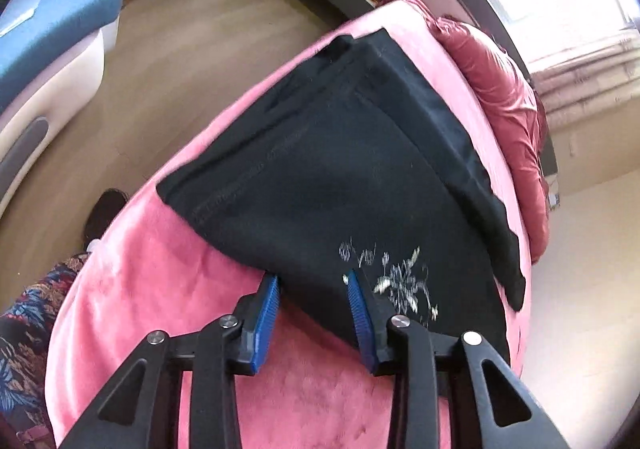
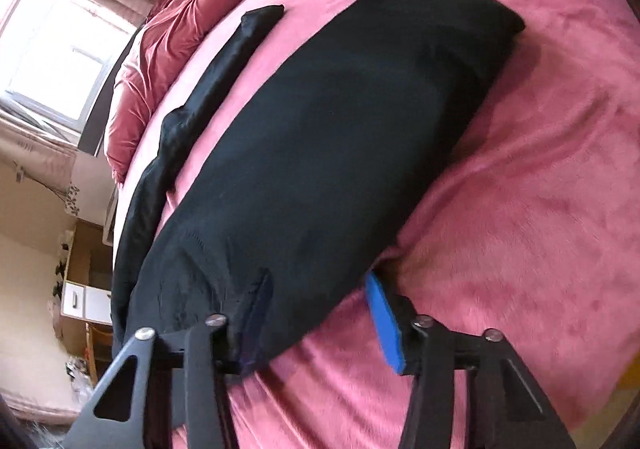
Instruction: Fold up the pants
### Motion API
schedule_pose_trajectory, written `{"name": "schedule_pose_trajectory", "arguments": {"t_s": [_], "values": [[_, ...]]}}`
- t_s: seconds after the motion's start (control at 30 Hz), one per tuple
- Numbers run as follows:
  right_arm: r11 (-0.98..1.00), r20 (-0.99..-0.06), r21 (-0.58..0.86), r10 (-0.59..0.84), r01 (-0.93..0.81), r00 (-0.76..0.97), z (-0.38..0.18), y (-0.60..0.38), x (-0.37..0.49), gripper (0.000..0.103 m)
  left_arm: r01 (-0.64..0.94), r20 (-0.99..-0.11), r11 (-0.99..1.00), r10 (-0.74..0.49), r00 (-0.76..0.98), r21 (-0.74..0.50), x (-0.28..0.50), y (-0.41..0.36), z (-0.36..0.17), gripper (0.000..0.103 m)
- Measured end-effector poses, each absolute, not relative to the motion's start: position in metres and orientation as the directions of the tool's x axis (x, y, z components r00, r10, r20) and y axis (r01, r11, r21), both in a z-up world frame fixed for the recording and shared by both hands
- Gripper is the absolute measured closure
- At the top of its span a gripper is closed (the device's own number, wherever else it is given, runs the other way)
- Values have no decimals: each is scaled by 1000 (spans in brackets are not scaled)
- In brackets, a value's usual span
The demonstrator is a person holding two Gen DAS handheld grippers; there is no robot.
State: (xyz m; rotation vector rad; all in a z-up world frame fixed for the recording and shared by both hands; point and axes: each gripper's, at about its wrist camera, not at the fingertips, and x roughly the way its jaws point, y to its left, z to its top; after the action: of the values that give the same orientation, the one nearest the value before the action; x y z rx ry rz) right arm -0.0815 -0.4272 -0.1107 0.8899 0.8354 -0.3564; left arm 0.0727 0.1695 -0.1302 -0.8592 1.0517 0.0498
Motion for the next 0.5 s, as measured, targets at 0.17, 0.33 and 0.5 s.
{"name": "schedule_pose_trajectory", "arguments": {"t_s": [0.17, 0.33, 0.5], "values": [[611, -769, 530, 54, 588, 636, -112, -436, -71, 60, -470, -794, 665, -333, 508, -580, 86, 174, -143, 68], [649, -779, 495, 38, 577, 626, -107, -443, -66, 83, -466, -798, 684, -299, 522, -561, 87, 172, -139, 86], [699, -772, 463, 16, 545, 635, -96, -439, -71, 90, -444, -786, 699, -280, 551, -560, 76, 173, -132, 96]]}}
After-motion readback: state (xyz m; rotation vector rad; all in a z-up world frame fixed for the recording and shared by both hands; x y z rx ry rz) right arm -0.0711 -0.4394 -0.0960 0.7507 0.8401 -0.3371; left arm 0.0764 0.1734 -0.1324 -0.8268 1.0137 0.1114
